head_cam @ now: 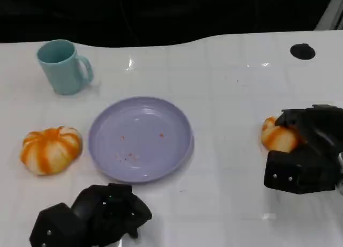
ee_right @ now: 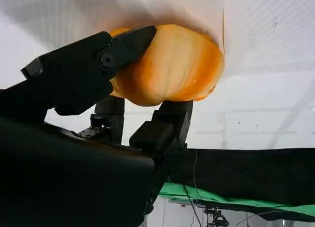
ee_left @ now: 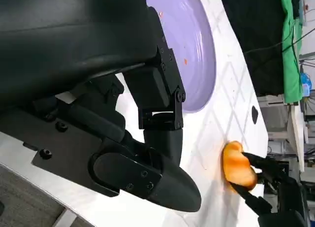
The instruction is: Grasp the bread from the table and place it into the plate.
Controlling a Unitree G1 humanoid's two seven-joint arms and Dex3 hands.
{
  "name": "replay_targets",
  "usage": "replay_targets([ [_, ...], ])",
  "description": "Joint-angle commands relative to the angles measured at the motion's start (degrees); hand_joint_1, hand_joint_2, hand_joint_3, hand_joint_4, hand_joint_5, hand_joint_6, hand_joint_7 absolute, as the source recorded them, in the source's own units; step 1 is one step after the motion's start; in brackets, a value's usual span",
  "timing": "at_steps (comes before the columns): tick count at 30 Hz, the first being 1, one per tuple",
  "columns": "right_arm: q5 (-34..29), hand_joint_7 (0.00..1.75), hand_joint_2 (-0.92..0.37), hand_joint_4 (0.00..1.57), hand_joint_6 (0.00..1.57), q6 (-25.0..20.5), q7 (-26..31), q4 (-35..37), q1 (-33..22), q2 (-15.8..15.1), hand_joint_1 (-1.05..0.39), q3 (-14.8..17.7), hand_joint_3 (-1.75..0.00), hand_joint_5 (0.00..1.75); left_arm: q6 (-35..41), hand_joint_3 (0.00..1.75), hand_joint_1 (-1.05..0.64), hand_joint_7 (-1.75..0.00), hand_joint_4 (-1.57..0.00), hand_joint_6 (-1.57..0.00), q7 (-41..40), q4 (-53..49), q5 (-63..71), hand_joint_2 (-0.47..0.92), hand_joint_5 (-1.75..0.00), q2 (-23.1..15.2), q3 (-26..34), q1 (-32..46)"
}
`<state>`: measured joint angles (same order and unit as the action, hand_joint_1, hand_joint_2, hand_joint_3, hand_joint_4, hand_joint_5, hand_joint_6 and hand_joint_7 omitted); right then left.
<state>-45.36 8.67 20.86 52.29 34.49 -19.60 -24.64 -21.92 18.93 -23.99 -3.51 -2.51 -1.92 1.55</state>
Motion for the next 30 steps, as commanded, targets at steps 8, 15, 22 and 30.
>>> replay_targets([
  [8, 1.0, 1.63, -0.91, 0.86, 0.70, 4.4, 11.6, 0.6, -0.5, 1.0, -0.07, -0.1, -0.08, 1.75, 0.5, 0.00, -1.01, -0.77, -0.97, -1.22, -0.7, 1.0, 0.3, 0.90, -1.46, -0.6, 0.1, 0.7],
  [15, 2.1, 1.74, -0.40, 0.95, 0.73, 9.0, 15.4, -3.8, -1.5, 2.3, -0.06, 0.1, -1.13, 1.75, 0.4, 0.00, -1.00, -0.78, -0.96, -1.22, -0.7, 0.7, -0.2, 0.90, -1.46, -0.5, 0.2, 0.4],
  [22, 3.9, 1.68, -0.28, 0.96, 0.78, 11.0, 11.3, -11.3, -3.3, 3.7, -0.07, 0.4, -1.31, 1.75, -0.3, 0.00, -1.00, -0.78, -0.96, -1.21, -0.6, -0.7, -0.1, 0.90, -1.47, -0.5, 0.3, -0.2],
  [30, 5.4, 1.60, -0.24, 0.98, 0.84, 12.7, 6.1, -18.8, -4.4, 6.4, -0.07, 0.1, -1.38, 1.75, -0.4, 0.00, -1.01, -0.78, -0.97, -1.22, -0.6, -1.8, -0.2, 0.89, -1.46, -0.4, 0.4, -0.6],
])
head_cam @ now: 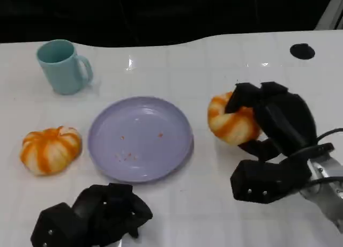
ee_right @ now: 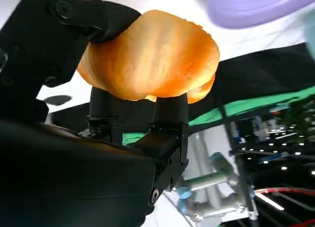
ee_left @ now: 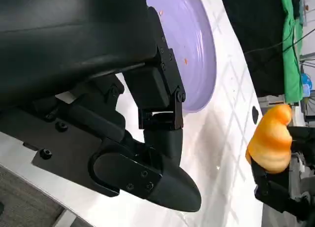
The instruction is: Grasp the bread from the table and place it into the plate.
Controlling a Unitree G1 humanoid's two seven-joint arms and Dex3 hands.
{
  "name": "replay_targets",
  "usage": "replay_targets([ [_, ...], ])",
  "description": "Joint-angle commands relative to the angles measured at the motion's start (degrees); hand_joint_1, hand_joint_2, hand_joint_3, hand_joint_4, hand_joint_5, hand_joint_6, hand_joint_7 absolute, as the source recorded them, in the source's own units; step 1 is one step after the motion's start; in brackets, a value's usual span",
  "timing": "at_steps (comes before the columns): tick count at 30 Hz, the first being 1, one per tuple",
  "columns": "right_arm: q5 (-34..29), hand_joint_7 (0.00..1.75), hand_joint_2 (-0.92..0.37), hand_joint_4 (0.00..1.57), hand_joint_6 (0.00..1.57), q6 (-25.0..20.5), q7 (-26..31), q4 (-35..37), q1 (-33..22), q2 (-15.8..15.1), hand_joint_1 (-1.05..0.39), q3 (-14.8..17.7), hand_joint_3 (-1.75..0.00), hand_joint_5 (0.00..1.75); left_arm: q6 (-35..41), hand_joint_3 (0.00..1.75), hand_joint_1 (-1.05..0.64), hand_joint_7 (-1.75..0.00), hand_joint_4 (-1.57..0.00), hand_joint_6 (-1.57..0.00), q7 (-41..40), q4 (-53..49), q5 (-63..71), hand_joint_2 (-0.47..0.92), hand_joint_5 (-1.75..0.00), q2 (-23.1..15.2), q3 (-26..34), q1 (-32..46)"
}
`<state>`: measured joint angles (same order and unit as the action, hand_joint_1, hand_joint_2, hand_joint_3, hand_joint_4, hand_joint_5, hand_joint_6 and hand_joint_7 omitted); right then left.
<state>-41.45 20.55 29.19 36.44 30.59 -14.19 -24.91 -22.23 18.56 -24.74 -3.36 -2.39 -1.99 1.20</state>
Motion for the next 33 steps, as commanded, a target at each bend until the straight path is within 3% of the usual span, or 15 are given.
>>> replay_targets([
  [1, 1.7, 1.60, -0.24, 0.98, 0.83, 0.7, -3.1, -3.7, -0.4, 1.5, -0.07, 0.3, -1.39, 1.75, -0.1, 0.00, -1.00, -0.78, -0.97, -1.22, -0.2, -1.2, -0.4, 0.89, -1.46, -0.5, 0.5, -0.3],
  [7, 2.0, 1.61, -0.23, 0.98, 0.84, 0.0, -6.9, -6.0, 0.5, 4.9, -0.06, -0.1, -1.40, 1.75, -0.9, 0.00, -1.00, -0.76, -0.98, -1.23, -0.1, -1.8, -0.3, 0.89, -1.45, -0.5, 0.4, -0.4],
  [14, 2.2, 1.65, -0.24, 0.97, 0.79, 0.3, -9.4, -3.2, 3.2, 8.7, -0.04, -0.8, -1.36, 1.75, -0.4, 0.00, -1.01, -0.78, -0.97, -1.23, -0.2, -1.7, -0.5, 0.89, -1.45, -0.3, 0.4, -0.5],
  [22, 2.5, 1.65, -0.27, 0.95, 0.78, 2.9, -8.8, 5.2, 8.0, 12.9, -0.06, -2.1, -1.37, 1.75, -1.2, 0.00, -1.01, -0.79, -0.97, -1.21, 0.5, -2.4, -0.6, 0.89, -1.46, -0.2, 0.3, -0.7],
  [28, 3.1, 1.58, -0.33, 0.89, 0.77, 4.9, -7.4, 14.1, 11.8, 16.3, -0.09, -2.2, -1.27, 1.75, -1.5, 0.00, -1.01, -0.80, -0.97, -1.20, 0.4, -2.4, -0.4, 0.89, -1.46, -0.1, 0.0, -0.2],
  [31, 3.3, 1.19, -0.38, 0.82, 0.84, 4.1, -7.7, 18.1, 14.0, 17.6, -0.08, -2.2, -1.18, 1.67, -1.9, 0.01, -1.01, -0.79, -0.97, -1.20, 0.4, -2.5, -0.2, 0.89, -1.46, -0.1, -0.1, -0.1],
  [32, 3.2, 1.03, -0.42, 0.80, 0.86, 3.3, -8.2, 18.9, 14.6, 17.9, -0.09, -2.3, -1.08, 1.60, -1.8, 0.01, -1.01, -0.79, -0.98, -1.20, 0.4, -2.4, -0.2, 0.89, -1.46, -0.1, -0.2, 0.0],
  [33, 3.1, 0.77, -0.53, 0.74, 0.86, 2.4, -8.9, 19.5, 15.0, 18.1, -0.12, -2.4, -0.83, 1.39, -1.6, 0.00, -1.01, -0.79, -0.98, -1.20, 0.3, -2.2, -0.3, 0.89, -1.46, 0.0, -0.2, 0.0],
])
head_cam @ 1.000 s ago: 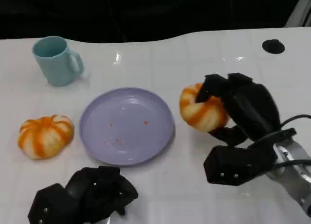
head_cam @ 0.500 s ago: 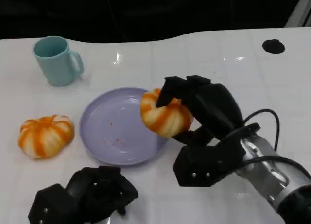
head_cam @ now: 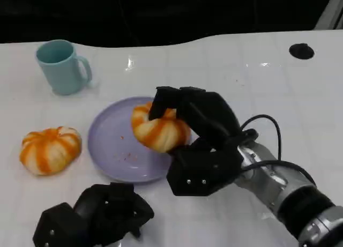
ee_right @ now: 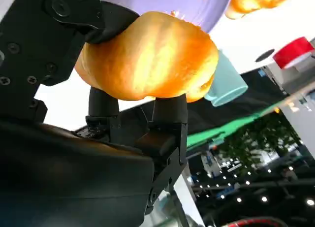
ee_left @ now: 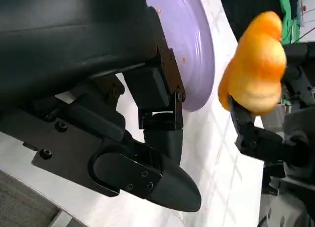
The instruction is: Grasp the bread from the table and place it into the plate.
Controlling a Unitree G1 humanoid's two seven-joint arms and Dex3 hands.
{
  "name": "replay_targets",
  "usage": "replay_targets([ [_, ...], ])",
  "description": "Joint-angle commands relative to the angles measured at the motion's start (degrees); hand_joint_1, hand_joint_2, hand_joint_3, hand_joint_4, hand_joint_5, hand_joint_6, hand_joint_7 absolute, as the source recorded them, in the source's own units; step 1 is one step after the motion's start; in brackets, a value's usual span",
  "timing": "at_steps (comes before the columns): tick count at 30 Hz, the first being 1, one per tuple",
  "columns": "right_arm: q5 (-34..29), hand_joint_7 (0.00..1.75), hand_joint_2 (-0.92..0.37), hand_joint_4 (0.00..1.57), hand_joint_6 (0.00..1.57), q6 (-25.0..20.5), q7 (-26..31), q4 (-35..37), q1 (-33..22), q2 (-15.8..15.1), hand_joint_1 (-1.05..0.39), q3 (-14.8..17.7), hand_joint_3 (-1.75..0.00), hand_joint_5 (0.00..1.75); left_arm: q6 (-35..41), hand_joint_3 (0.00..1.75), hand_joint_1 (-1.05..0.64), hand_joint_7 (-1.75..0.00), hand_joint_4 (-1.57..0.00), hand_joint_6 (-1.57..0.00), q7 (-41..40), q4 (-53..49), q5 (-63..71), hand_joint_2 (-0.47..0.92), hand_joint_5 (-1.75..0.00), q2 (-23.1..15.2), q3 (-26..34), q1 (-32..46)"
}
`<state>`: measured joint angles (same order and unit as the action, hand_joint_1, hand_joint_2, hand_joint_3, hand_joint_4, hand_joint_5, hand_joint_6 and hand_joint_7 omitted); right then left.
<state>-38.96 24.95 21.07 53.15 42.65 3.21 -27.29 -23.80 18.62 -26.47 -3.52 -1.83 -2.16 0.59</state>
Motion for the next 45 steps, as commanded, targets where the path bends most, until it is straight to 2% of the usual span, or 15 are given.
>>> replay_targets([
  [1, 0.6, 0.59, -0.62, 0.71, 0.88, -3.3, -2.3, 3.0, 3.4, 0.9, -0.14, -0.3, -0.66, 1.26, 0.2, 0.00, -1.01, -0.79, -0.98, -1.21, 0.3, -0.3, -0.1, 0.89, -1.46, -0.6, -0.1, 0.8],
  [3, 0.6, 0.28, -0.77, 0.62, 0.84, -4.4, -4.6, 2.9, 3.6, 0.9, -0.18, -0.8, -0.38, 0.84, 0.3, 0.00, -1.00, -0.78, -0.98, -1.21, 0.1, 0.0, -0.1, 0.89, -1.46, -0.4, -0.2, 1.0],
  [4, 0.5, 0.12, -0.82, 0.54, 0.76, -4.2, -5.4, 2.8, 3.5, 0.7, -0.22, -1.2, -0.25, 0.57, 0.3, 0.00, -1.01, -0.78, -0.98, -1.21, -0.1, 0.2, 0.1, 0.89, -1.46, -0.3, -0.3, 1.2],
  [5, 0.1, 0.06, -0.85, 0.50, 0.71, -3.8, -5.9, 2.7, 3.3, 0.3, -0.24, -1.8, -0.19, 0.44, 0.4, 0.00, -1.01, -0.78, -0.98, -1.21, -0.4, 0.4, 0.2, 0.88, -1.46, -0.2, -0.4, 1.3],
  [7, -0.7, 0.01, -0.89, 0.32, 0.53, -3.6, -6.8, 2.2, 3.0, -0.4, -0.33, -2.9, -0.13, 0.25, 0.7, 0.00, -1.02, -0.78, -0.99, -1.22, -0.6, 0.7, 0.3, 0.89, -1.45, 0.0, -0.5, 1.5],
  [10, -1.2, 0.00, -0.92, 0.14, 0.34, -4.3, -8.7, 0.9, 2.3, -1.2, -0.46, -4.0, -0.11, 0.14, 0.9, 0.00, -1.01, -0.77, -0.99, -1.22, -0.5, 0.9, 0.1, 0.88, -1.45, 0.2, -0.4, 1.6],
  [15, -0.4, 0.00, -0.92, 0.06, 0.20, -5.0, -12.7, -4.0, 0.2, -2.9, -0.60, -4.2, -0.16, 0.11, 0.3, 0.00, -1.01, -0.76, -0.99, -1.22, -0.3, 0.6, -0.1, 0.89, -1.45, 0.0, -0.1, 1.4],
  [19, 1.1, 0.00, -0.92, 0.04, 0.19, -5.0, -16.0, -10.0, -2.4, -4.9, -0.65, -3.2, -0.19, 0.12, 0.5, 0.00, -1.02, -0.75, -0.99, -1.22, -0.1, 0.7, -0.3, 0.89, -1.44, -0.1, 0.1, 1.3],
  [27, 3.4, 0.00, -0.92, 0.04, 0.18, -6.0, -21.3, -23.2, -9.4, -9.2, -0.65, -1.6, -0.19, 0.15, 0.4, 0.00, -1.03, -0.75, -0.97, -1.23, 0.3, 1.1, -0.8, 0.89, -1.44, -0.3, 0.4, 1.7],
  [32, 4.9, 0.02, -0.92, 0.08, 0.23, -4.0, -21.3, -31.1, -15.7, -12.7, -0.62, 0.3, -0.17, 0.21, 0.7, 0.00, -1.02, -0.75, -0.97, -1.22, 0.1, 1.3, -0.7, 0.89, -1.45, -0.3, 0.3, 2.0],
  [38, 8.0, 0.09, -0.92, 0.23, 0.39, 1.5, -20.1, -37.0, -21.9, -16.0, -0.45, 3.6, -0.05, 0.37, 1.1, 0.00, -0.99, -0.74, -0.98, -1.23, 0.4, 1.8, -1.1, 0.88, -1.45, -0.2, 0.2, 2.1],
  [43, 9.8, 0.16, -0.89, 0.44, 0.60, 9.0, -16.1, -37.6, -26.1, -17.4, -0.35, 7.0, -0.02, 0.52, 1.0, 0.00, -0.99, -0.74, -0.98, -1.24, -0.1, 2.1, -0.6, 0.88, -1.45, -0.1, 0.0, 2.2],
  [45, 9.9, 0.17, -0.89, 0.48, 0.69, 11.9, -14.4, -37.4, -27.7, -18.1, -0.35, 8.3, -0.02, 0.68, 0.6, 0.00, -1.00, -0.74, -0.98, -1.24, -0.4, 2.1, -0.2, 0.88, -1.45, 0.0, -0.1, 2.2],
])
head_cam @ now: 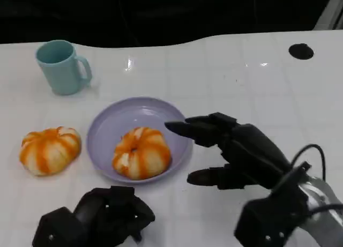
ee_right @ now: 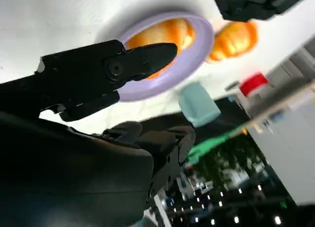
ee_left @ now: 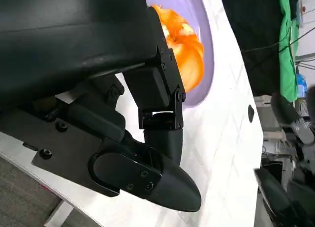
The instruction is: Grasp the bread from the table and place it into the plate.
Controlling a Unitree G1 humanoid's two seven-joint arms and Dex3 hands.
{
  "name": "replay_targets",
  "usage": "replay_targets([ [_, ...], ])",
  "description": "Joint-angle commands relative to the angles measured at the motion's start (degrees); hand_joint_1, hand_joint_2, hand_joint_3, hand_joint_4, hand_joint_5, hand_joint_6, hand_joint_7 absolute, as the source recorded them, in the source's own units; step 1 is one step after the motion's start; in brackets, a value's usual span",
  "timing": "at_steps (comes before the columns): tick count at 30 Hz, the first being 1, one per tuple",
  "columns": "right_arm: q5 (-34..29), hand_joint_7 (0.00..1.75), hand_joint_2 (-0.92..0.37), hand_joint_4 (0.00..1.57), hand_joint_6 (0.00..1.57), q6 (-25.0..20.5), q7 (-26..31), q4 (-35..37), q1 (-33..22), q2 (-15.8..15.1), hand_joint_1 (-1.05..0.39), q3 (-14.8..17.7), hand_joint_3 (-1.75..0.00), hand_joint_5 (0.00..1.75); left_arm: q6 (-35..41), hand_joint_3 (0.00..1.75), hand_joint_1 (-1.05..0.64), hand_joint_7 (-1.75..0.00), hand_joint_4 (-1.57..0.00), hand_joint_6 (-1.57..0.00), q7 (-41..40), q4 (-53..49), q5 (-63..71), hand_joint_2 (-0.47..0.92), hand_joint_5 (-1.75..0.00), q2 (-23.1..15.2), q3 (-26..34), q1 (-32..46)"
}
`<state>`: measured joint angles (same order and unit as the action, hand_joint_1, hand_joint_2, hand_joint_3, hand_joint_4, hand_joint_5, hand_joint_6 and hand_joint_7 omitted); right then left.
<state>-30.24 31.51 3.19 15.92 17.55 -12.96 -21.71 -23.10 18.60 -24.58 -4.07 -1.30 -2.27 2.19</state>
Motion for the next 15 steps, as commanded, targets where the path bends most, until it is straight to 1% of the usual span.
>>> replay_targets([
  [1, 1.3, 0.18, -0.90, 0.50, 0.75, 6.4, 3.9, -0.2, -3.2, -2.2, -0.34, 3.3, -0.04, 0.79, -0.4, 0.01, -1.00, -0.75, -0.98, -1.23, -0.5, 0.1, 0.5, 0.89, -1.45, -0.6, -0.1, 0.6],
  [3, 1.8, 0.21, -0.89, 0.53, 0.81, 8.7, 4.5, 0.0, -5.0, -3.0, -0.31, 4.5, -0.05, 0.90, -0.1, 0.01, -1.00, -0.76, -0.98, -1.23, -0.7, 0.4, 0.6, 0.89, -1.45, -0.4, -0.1, 0.6],
  [6, 2.0, 0.28, -0.89, 0.64, 0.92, 11.1, 5.8, 0.2, -7.4, -3.9, -0.29, 6.2, -0.08, 1.03, 0.3, 0.00, -1.01, -0.76, -0.98, -1.23, -0.7, 0.6, 0.7, 0.89, -1.45, -0.3, -0.2, 0.5],
  [7, 2.1, 0.36, -0.86, 0.67, 0.93, 11.9, 6.1, 0.5, -7.9, -4.1, -0.28, 6.8, -0.15, 1.09, 0.3, 0.00, -1.00, -0.76, -0.98, -1.23, -0.7, 0.6, 0.8, 0.89, -1.45, -0.3, -0.2, 0.5],
  [8, 2.2, 0.51, -0.71, 0.71, 0.90, 12.6, 6.5, 0.8, -8.6, -4.4, -0.27, 7.4, -0.46, 1.14, 0.3, 0.00, -1.00, -0.76, -0.98, -1.22, -0.7, 0.7, 0.9, 0.89, -1.45, -0.2, -0.2, 0.4],
  [9, 2.1, 0.59, -0.59, 0.73, 0.90, 13.3, 6.9, 1.2, -9.2, -4.7, -0.27, 7.9, -0.70, 1.17, 0.4, 0.00, -1.00, -0.76, -0.98, -1.22, -0.8, 0.8, 0.9, 0.89, -1.45, -0.2, -0.2, 0.4],
  [10, 2.0, 0.65, -0.51, 0.77, 0.91, 13.8, 7.1, 1.5, -9.5, -4.8, -0.26, 8.3, -0.87, 1.21, 0.4, 0.00, -1.00, -0.76, -0.98, -1.22, -0.8, 0.8, 0.9, 0.89, -1.45, -0.2, -0.3, 0.4],
  [11, 1.9, 0.68, -0.49, 0.79, 0.92, 14.3, 7.4, 1.7, -10.1, -5.1, -0.25, 8.8, -0.93, 1.25, 0.6, 0.00, -1.00, -0.76, -0.98, -1.22, -0.8, 0.9, 0.9, 0.89, -1.45, -0.2, -0.3, 0.5],
  [12, 2.1, 0.72, -0.48, 0.80, 0.93, 14.1, 7.2, 1.5, -11.1, -5.5, -0.24, 9.4, -0.98, 1.32, 0.4, 0.00, -1.00, -0.76, -0.98, -1.22, -0.9, 0.9, 1.0, 0.89, -1.45, -0.2, -0.3, 0.4],
  [13, 2.4, 0.85, -0.48, 0.80, 0.91, 13.9, 6.9, 1.2, -11.9, -5.8, -0.24, 9.8, -1.05, 1.46, 0.2, 0.00, -1.00, -0.76, -0.97, -1.22, -1.0, 0.8, 1.1, 0.90, -1.45, -0.2, -0.3, 0.4],
  [15, 3.4, 0.98, -0.47, 0.81, 0.88, 14.1, 6.4, 1.0, -13.4, -6.1, -0.23, 10.4, -1.10, 1.55, 0.2, 0.01, -1.01, -0.76, -0.97, -1.22, -1.2, 0.7, 1.3, 0.90, -1.45, -0.2, -0.4, 0.4],
])
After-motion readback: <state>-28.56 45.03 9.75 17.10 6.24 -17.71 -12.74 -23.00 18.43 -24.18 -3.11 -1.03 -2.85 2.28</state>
